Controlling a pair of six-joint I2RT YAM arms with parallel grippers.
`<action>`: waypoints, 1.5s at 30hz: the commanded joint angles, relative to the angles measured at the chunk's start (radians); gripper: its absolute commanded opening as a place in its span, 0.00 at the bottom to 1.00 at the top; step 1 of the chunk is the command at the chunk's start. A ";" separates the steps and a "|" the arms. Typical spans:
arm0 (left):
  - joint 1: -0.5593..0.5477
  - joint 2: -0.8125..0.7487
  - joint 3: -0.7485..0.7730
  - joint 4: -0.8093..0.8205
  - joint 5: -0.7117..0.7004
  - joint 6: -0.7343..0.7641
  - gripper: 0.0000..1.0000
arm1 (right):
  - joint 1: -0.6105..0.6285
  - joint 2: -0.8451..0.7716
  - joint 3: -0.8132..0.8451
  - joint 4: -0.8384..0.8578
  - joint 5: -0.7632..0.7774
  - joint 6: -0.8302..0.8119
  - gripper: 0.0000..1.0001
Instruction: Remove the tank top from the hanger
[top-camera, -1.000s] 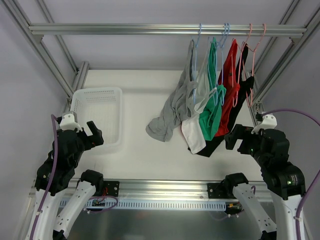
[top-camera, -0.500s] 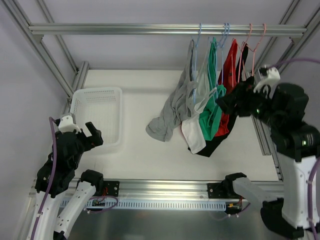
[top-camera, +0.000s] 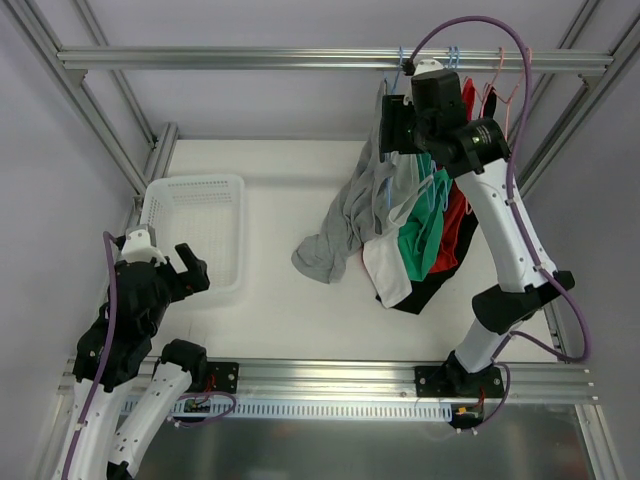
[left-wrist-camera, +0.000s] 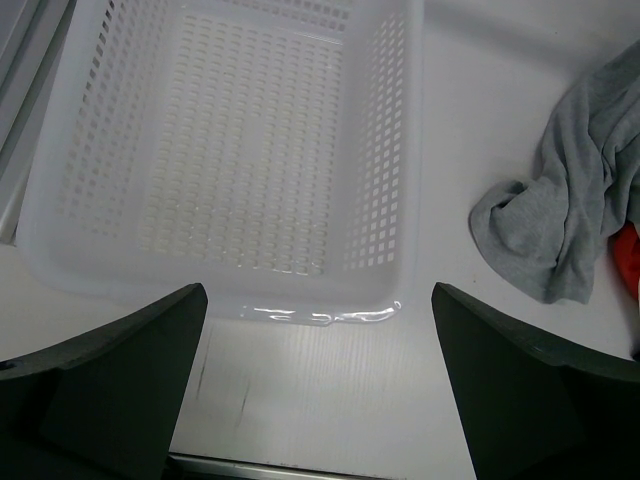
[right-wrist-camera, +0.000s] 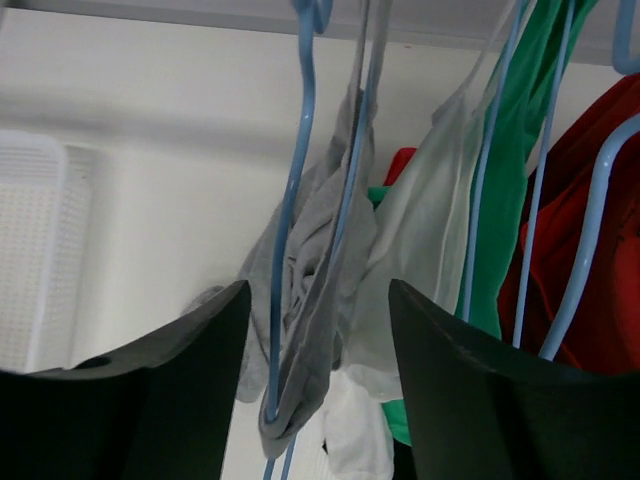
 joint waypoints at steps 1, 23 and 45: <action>-0.007 -0.001 -0.003 0.038 0.025 -0.008 0.99 | 0.007 0.011 0.081 0.009 0.143 -0.015 0.58; -0.007 -0.006 -0.006 0.044 0.034 -0.003 0.99 | 0.051 -0.022 0.071 0.147 0.191 0.033 0.00; -0.007 -0.021 -0.009 0.053 0.060 0.009 0.99 | 0.044 -0.099 -0.022 0.281 0.021 -0.053 0.00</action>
